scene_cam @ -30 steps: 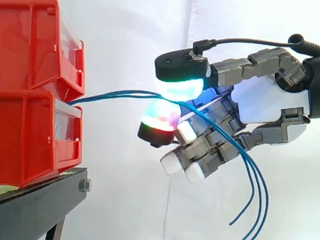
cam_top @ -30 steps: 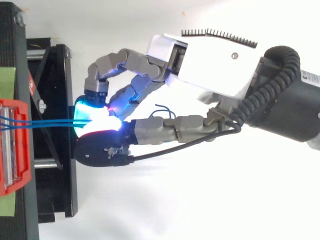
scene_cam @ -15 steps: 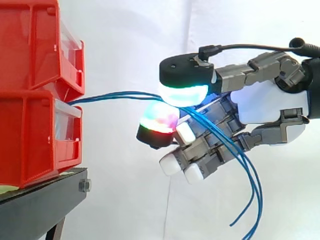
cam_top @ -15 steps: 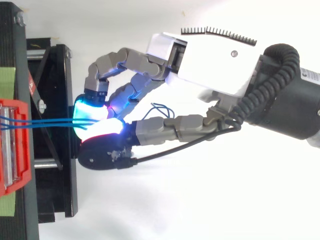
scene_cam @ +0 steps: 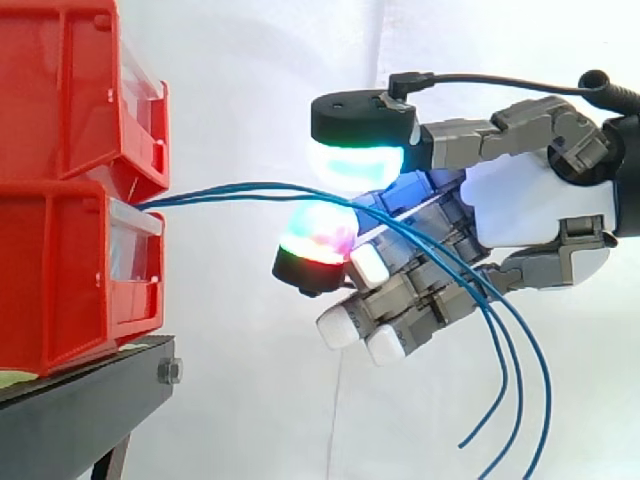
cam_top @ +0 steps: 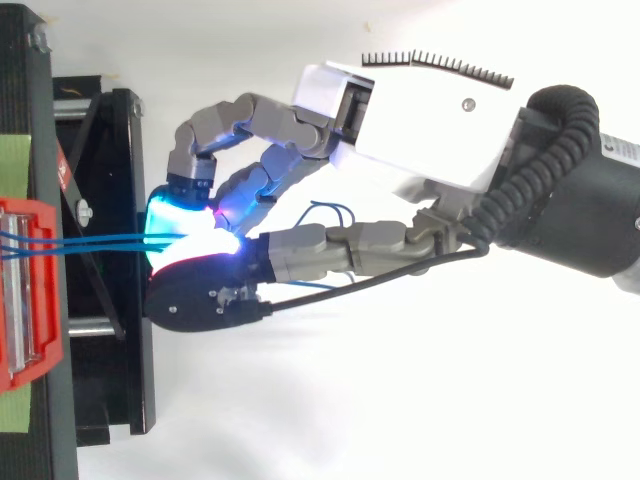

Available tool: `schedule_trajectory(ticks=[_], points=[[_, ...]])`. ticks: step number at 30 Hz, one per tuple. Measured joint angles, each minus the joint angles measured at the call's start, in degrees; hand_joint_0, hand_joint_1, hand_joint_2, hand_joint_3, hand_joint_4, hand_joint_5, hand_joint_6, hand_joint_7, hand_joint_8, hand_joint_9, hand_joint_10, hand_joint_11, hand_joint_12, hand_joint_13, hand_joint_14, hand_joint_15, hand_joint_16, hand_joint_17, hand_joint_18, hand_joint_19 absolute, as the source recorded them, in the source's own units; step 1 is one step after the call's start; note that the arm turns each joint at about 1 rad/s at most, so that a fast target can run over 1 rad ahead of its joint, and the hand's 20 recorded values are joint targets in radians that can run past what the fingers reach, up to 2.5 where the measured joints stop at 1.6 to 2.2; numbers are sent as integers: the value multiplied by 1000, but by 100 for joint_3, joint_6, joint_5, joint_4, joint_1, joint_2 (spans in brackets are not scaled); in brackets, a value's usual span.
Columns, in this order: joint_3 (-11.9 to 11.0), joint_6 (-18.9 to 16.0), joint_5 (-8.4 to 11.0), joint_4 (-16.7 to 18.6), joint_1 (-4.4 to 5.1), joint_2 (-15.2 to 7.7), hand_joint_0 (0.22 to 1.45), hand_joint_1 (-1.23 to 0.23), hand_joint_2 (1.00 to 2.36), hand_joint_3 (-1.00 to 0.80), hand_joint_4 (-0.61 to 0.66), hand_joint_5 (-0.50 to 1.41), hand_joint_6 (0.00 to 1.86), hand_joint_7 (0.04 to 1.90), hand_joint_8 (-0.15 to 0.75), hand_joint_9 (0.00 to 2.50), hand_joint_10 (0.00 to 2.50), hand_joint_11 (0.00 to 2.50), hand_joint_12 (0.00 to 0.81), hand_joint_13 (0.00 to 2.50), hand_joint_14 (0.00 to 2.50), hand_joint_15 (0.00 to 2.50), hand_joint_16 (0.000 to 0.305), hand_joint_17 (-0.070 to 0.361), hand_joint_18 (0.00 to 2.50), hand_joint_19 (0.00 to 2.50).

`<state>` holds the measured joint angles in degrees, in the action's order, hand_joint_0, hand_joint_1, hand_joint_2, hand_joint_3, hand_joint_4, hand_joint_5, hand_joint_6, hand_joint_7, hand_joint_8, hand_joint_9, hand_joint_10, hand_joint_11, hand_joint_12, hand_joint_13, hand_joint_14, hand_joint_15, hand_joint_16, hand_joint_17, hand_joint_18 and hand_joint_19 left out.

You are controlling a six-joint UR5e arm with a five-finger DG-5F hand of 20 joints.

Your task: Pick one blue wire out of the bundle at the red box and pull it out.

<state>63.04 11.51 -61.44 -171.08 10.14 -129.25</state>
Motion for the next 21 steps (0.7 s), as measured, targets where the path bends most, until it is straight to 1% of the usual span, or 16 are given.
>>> schedule_trajectory(ticks=[2,3,4,7,11,13,16,18,20,21], points=[[1,0,0,2,-1,0,560,-598,1014,-282,344,-151,778,1165,400,914,18,707,457,772,14,439,65,145,663,539],[0,0,0,3,-2,1,558,-659,1016,-238,328,-177,835,1107,403,908,18,717,458,775,14,443,65,146,666,528],[0,0,0,4,-2,1,562,-706,1015,-205,343,-186,855,1106,411,896,17,746,475,787,13,438,68,152,691,516],[0,0,0,4,-2,1,578,-759,1015,-157,344,-194,881,1091,413,879,16,768,478,796,13,439,69,155,709,502],[-1,0,0,5,-4,0,605,-795,1016,-133,318,-200,891,1082,401,856,18,779,466,786,13,434,67,150,705,491],[-2,0,0,5,-4,0,611,-792,1017,-58,301,-201,897,1094,406,866,16,774,470,791,15,432,68,153,731,482],[-2,0,0,5,-3,-1,638,-794,1016,-14,325,-202,890,1077,404,853,16,765,473,794,13,430,68,154,734,462],[-2,0,0,5,-4,-1,660,-816,1015,-15,346,-207,882,1058,400,823,15,770,466,775,13,427,68,152,720,447],[0,0,0,5,-5,0,686,-831,1013,-98,324,-218,879,1050,375,762,17,766,455,743,14,424,65,147,694,430],[0,0,0,5,-5,1,702,-842,1013,-176,301,-229,882,1046,359,725,18,774,446,723,14,412,64,144,673,424]])
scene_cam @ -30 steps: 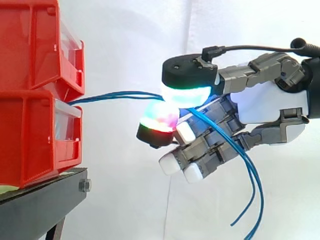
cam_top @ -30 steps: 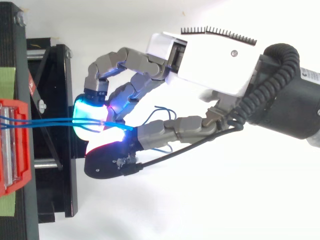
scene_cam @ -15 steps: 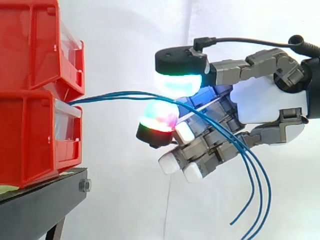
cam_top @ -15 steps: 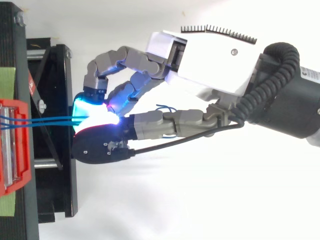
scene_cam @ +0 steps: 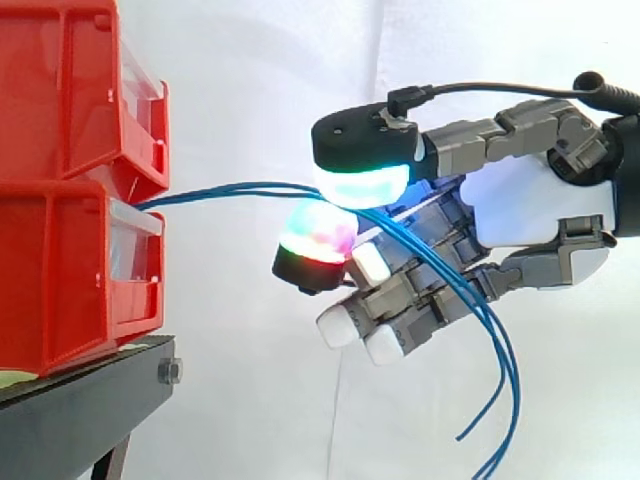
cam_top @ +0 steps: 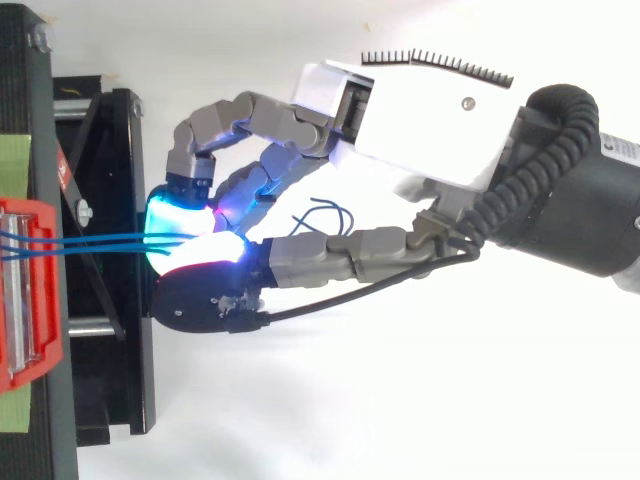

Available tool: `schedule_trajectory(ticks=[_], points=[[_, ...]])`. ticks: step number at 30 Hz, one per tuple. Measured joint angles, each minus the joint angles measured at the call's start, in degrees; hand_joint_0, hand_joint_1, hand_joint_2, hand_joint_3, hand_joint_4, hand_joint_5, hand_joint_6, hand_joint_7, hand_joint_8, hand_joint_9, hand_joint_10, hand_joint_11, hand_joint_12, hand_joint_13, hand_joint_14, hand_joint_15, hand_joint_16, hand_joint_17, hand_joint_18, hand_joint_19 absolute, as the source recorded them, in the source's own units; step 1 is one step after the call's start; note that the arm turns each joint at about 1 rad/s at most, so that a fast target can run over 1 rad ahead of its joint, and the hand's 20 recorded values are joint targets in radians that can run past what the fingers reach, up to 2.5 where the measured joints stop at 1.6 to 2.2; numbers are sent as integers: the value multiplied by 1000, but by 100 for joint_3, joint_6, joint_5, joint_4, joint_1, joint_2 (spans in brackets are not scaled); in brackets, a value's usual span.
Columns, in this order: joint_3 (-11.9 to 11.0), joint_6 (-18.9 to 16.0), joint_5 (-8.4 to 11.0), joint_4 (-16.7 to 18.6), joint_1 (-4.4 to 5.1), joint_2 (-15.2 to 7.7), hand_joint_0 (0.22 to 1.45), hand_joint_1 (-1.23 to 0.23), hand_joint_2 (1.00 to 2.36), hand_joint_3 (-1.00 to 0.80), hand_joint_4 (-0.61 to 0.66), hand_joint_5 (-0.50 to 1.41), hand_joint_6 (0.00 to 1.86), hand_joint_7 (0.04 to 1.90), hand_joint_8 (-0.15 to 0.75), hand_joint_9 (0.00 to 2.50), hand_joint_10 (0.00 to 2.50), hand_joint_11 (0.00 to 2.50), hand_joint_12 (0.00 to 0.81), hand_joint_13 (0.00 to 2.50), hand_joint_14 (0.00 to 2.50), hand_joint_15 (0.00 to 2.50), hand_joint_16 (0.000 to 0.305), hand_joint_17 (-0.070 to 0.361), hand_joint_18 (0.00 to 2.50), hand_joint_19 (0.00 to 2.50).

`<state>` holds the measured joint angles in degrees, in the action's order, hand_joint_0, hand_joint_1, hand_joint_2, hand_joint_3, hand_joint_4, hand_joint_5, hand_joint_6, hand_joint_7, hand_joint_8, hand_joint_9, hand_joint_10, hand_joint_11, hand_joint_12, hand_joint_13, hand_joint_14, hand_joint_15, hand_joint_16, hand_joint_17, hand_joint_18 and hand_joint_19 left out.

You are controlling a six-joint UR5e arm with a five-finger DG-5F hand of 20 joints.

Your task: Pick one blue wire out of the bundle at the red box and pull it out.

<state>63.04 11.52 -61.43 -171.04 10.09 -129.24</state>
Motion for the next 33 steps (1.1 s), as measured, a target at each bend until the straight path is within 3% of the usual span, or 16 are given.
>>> schedule_trajectory(ticks=[6,12,16,21,25,33], points=[[0,0,0,19,1,1,686,-909,1000,-496,286,-234,887,1023,352,707,18,777,438,709,14,405,64,143,677,416],[-1,0,0,26,1,0,538,-722,1000,-500,315,-187,842,1051,375,799,18,703,455,734,14,431,65,147,683,481],[-1,0,0,26,1,-1,553,-633,1000,-500,304,-166,818,1103,386,854,15,692,457,754,14,426,64,145,681,498],[-1,0,0,26,2,0,583,-687,1016,-256,275,-176,855,1201,387,874,19,740,455,777,15,437,63,141,703,500],[-2,0,0,35,1,0,599,-759,1022,-118,243,-199,914,1158,387,843,19,772,455,775,14,431,62,140,714,488],[-2,-3,0,47,1,2,717,-870,1020,-88,281,-227,928,1049,360,740,19,776,442,733,15,416,63,142,697,431]])
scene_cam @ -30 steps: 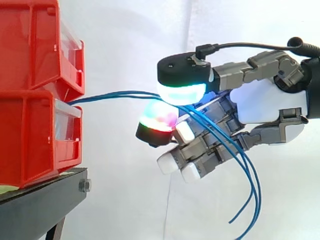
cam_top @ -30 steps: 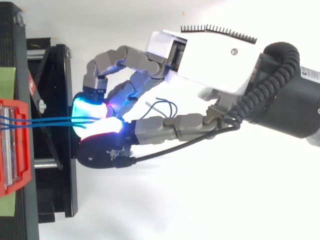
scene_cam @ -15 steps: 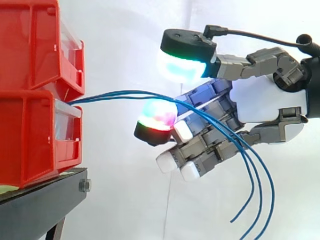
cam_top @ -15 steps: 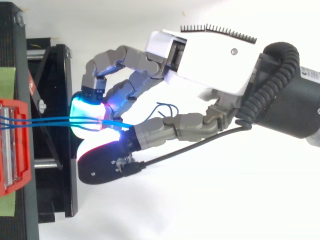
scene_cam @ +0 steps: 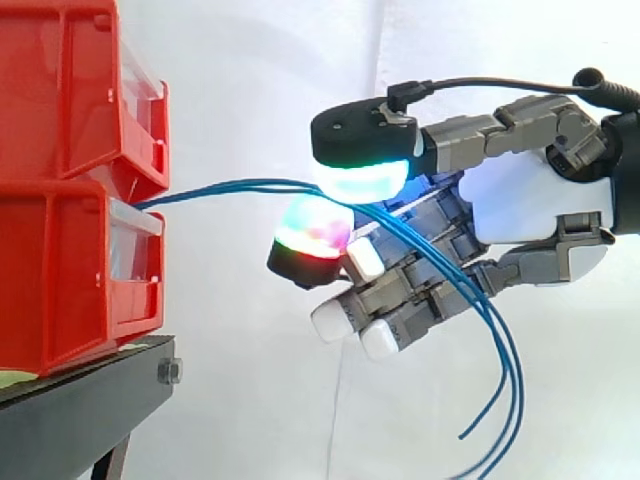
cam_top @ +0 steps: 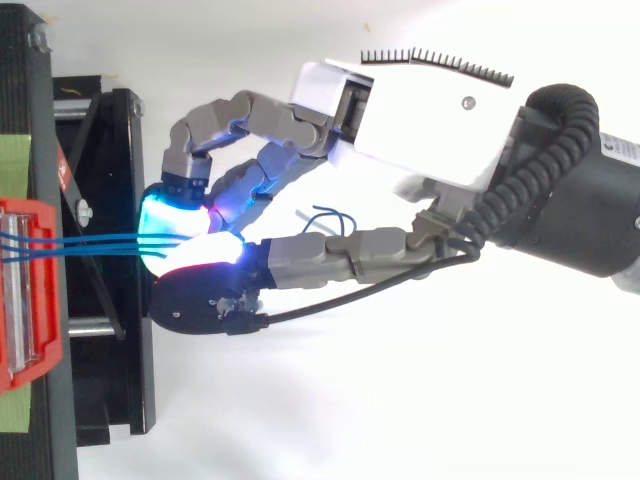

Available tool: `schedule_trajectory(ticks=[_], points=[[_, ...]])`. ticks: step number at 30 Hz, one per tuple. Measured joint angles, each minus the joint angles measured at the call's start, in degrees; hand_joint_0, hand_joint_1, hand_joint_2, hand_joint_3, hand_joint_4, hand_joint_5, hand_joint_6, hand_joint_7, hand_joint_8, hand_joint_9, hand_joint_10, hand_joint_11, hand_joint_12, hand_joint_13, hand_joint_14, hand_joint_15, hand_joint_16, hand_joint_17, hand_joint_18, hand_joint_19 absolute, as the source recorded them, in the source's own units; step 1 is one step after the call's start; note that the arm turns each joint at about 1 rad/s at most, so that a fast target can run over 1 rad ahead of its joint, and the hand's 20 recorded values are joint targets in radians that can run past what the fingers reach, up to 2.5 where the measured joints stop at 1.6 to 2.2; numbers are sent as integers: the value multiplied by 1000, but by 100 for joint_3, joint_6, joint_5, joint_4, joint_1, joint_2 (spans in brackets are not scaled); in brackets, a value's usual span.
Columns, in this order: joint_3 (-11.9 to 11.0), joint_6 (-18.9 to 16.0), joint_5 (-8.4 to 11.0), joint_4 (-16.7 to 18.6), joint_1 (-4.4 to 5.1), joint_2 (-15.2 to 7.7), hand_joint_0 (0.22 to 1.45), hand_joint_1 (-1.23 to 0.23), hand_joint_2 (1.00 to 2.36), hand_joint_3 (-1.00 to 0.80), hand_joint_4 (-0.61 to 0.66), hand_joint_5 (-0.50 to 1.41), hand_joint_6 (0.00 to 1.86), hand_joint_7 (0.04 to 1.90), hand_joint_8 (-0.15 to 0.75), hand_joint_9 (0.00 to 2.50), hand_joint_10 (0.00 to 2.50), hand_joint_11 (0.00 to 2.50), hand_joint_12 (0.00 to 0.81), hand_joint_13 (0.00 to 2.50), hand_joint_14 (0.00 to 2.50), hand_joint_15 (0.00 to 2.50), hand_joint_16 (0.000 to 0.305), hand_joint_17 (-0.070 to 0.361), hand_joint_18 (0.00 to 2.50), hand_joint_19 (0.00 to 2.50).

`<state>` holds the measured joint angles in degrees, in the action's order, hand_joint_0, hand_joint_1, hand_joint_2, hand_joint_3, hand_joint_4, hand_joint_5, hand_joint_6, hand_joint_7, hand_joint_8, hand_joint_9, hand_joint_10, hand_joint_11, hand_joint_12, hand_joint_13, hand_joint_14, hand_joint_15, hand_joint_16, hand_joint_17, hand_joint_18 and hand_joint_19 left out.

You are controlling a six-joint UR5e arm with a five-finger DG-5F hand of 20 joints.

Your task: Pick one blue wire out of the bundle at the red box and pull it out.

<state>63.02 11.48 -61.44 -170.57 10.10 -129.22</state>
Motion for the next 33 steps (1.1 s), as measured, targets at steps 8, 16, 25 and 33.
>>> schedule_trajectory(ticks=[8,16,25,33], points=[[0,4,-18,28,1,-1,750,-958,1002,-477,272,-241,926,1032,342,668,19,777,433,709,15,405,64,143,725,369],[1,11,-42,65,1,-1,506,-712,1000,-500,313,-175,863,1093,394,857,17,755,469,765,14,437,66,149,748,500],[0,13,-44,68,1,-1,632,-835,1020,-152,241,-206,920,1110,374,829,19,783,450,774,16,440,62,140,745,496],[0,12,-44,67,0,0,713,-918,1019,7,267,-234,931,1066,358,693,19,837,448,681,15,408,64,143,717,404]])
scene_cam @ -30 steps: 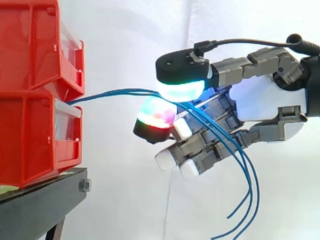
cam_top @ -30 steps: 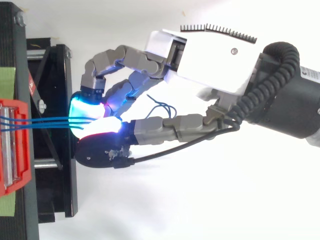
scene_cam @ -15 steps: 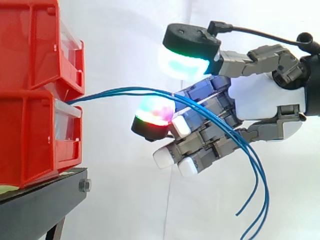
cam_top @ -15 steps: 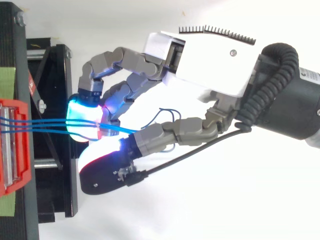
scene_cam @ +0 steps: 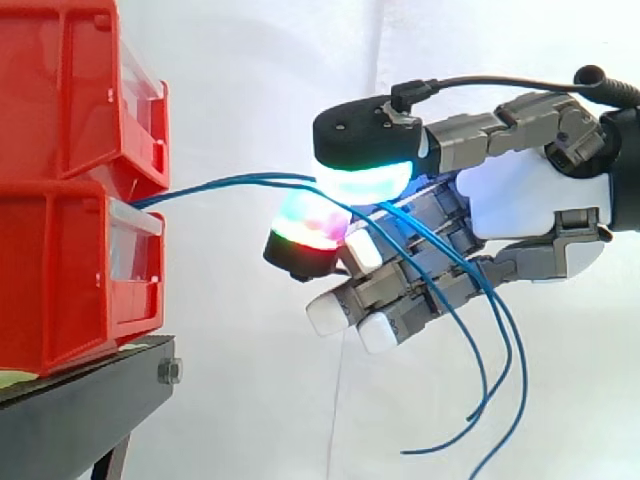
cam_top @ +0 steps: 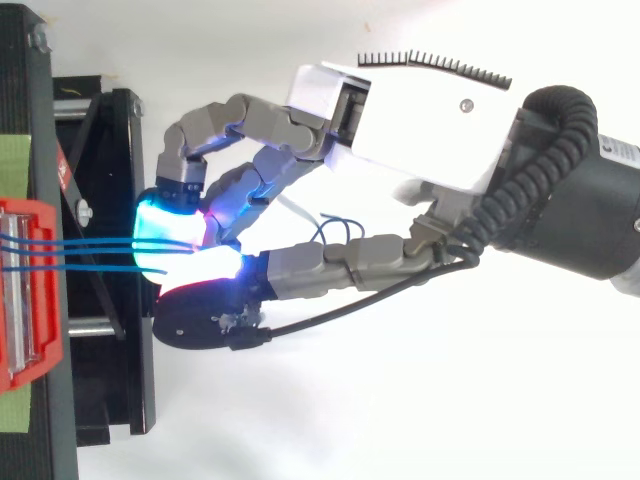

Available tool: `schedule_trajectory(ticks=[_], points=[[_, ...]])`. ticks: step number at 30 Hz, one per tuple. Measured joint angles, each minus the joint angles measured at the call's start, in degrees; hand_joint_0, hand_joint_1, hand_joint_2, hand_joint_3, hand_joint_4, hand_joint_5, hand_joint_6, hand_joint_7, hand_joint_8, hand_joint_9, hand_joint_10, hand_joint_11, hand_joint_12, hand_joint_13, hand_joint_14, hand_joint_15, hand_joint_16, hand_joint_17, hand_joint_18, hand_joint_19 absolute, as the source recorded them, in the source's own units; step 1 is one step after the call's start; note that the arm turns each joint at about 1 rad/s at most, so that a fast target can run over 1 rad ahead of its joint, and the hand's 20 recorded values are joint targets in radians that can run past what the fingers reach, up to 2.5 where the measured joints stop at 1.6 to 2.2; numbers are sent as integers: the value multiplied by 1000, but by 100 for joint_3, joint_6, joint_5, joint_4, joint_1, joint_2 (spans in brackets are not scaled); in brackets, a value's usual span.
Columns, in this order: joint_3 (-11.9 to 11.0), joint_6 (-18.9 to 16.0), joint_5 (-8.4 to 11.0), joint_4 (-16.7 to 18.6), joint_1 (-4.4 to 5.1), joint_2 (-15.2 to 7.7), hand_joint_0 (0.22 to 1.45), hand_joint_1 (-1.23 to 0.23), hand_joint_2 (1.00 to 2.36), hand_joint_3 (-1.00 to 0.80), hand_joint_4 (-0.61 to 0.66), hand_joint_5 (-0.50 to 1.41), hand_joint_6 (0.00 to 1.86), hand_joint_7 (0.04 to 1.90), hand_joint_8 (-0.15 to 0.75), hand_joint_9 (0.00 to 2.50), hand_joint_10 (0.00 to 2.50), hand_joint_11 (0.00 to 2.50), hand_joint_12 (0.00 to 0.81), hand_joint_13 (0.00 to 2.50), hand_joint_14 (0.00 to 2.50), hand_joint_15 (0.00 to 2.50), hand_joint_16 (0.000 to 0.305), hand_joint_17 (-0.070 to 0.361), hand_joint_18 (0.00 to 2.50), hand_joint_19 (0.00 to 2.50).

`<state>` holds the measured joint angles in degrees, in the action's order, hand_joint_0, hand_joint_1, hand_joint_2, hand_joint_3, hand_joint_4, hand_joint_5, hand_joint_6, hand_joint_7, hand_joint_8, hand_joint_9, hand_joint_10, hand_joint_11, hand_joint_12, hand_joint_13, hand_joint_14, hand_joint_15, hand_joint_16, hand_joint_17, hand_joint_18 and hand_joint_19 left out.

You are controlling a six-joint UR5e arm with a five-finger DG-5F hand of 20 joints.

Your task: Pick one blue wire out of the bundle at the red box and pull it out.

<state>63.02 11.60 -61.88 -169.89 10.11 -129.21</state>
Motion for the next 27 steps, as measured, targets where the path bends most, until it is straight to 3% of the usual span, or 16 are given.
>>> schedule_trajectory(ticks=[5,8,10,14,16,21,24,27], points=[[0,0,0,0,0,0,723,-970,1016,33,235,-258,930,1070,333,518,17,846,433,553,14,377,67,150,666,339],[0,0,0,0,0,1,677,-1003,1018,-178,235,-260,922,1058,332,496,16,841,432,546,12,368,66,148,669,351],[0,0,0,0,0,0,620,-1030,1000,-493,239,-248,911,1064,344,545,18,836,435,552,13,381,65,147,667,380],[0,0,0,1,0,1,489,-968,1000,-500,263,-233,909,1035,384,634,17,852,468,594,13,392,70,157,703,417],[0,0,0,5,0,1,429,-832,1000,-500,289,-206,890,1028,418,733,15,860,495,665,12,417,74,166,755,457],[0,0,0,8,1,0,494,-577,1000,-500,290,-154,822,1085,394,869,15,752,474,732,13,424,67,150,746,526],[1,0,0,9,1,0,570,-618,1009,-398,267,-136,792,1155,386,919,18,765,452,751,14,432,61,138,732,556],[0,0,0,9,0,-2,571,-690,1014,-305,262,-153,827,1159,390,917,18,789,453,756,14,439,61,138,748,551]])
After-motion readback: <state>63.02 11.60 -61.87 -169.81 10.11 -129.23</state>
